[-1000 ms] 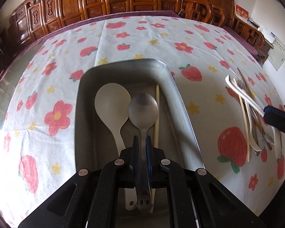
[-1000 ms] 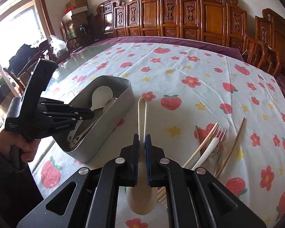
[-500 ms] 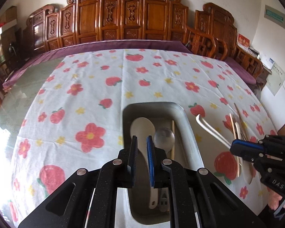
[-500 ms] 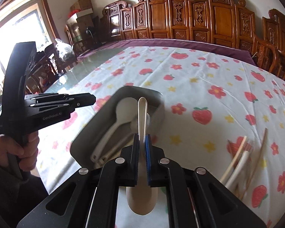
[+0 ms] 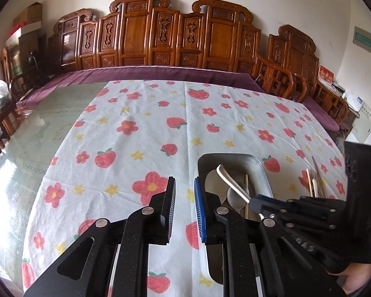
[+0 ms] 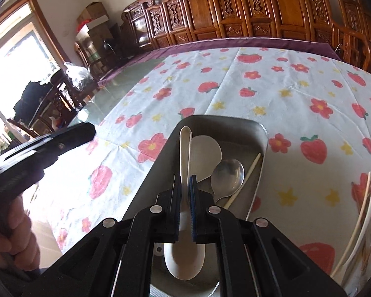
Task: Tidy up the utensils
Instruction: 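Lower the white plastic spoon into the tray and open the right gripper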
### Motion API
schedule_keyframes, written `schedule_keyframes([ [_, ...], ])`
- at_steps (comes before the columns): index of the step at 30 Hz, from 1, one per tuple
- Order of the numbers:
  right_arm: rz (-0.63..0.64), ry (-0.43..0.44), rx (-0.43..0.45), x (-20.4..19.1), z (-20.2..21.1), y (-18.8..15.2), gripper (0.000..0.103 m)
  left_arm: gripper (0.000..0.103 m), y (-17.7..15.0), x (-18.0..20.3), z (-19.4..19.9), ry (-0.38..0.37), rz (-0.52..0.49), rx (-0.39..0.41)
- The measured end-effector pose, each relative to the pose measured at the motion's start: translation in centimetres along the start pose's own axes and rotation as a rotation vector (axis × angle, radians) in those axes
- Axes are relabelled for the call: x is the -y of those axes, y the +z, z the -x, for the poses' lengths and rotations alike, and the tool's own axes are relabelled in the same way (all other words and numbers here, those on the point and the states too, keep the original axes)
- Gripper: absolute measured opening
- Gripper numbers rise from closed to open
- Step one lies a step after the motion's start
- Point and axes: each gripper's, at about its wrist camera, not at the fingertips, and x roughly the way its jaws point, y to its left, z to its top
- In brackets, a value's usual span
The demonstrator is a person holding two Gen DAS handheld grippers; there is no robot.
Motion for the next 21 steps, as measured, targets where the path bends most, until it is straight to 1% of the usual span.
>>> schedule_keyframes([
  [3, -0.003, 0.003, -0.009, 0.0, -0.7, -0.3, 0.01, 0.014, 0.0, 0.0, 0.0, 0.004, -0.006, -0.001],
  [6, 0.006, 0.008, 0.001, 0.4, -0.3, -0.4, 0.01, 0.014, 0.0, 0.4, 0.1, 0.002, -0.016, 0.001],
  [9, 0.008, 0.012, 0.017, 1.0, 0.7, -0.3, 0.01, 0.014, 0.0, 1.0, 0.1, -0.003, -0.028, 0.002],
  [11, 0.013, 0.017, 0.049, 1.8, 2.6, -0.4, 0.01, 0.014, 0.0, 1.5, 0.0, -0.009, -0.034, 0.001],
  [13, 0.028, -0.007, 0.074, 2.7, 4.5, -0.8, 0.01, 0.014, -0.1, 2.4, -0.1, -0.02, -0.044, 0.0],
  [15, 0.041, -0.052, 0.093, 4.4, 7.0, -1.5, 0.01, 0.015, -0.2, 3.5, -0.3, -0.03, -0.068, -0.005],
  [16, 0.045, -0.073, 0.098, 5.2, 7.8, -1.8, 0.01, 0.017, -0.2, 4.0, -0.4, -0.033, -0.079, -0.006],
  [17, 0.048, -0.107, 0.104, 6.3, 8.9, -2.2, 0.01, 0.022, -0.2, 4.7, -0.6, -0.037, -0.092, -0.006],
  [18, 0.049, -0.13, 0.107, 7.2, 9.5, -2.4, 0.01, 0.024, -0.3, 5.3, -0.7, -0.044, -0.099, -0.008],
  [21, 0.044, -0.235, 0.116, 11.0, 12.2, -3.7, 0.01, 0.025, -0.4, 7.1, -1.1, -0.069, -0.123, -0.014],
])
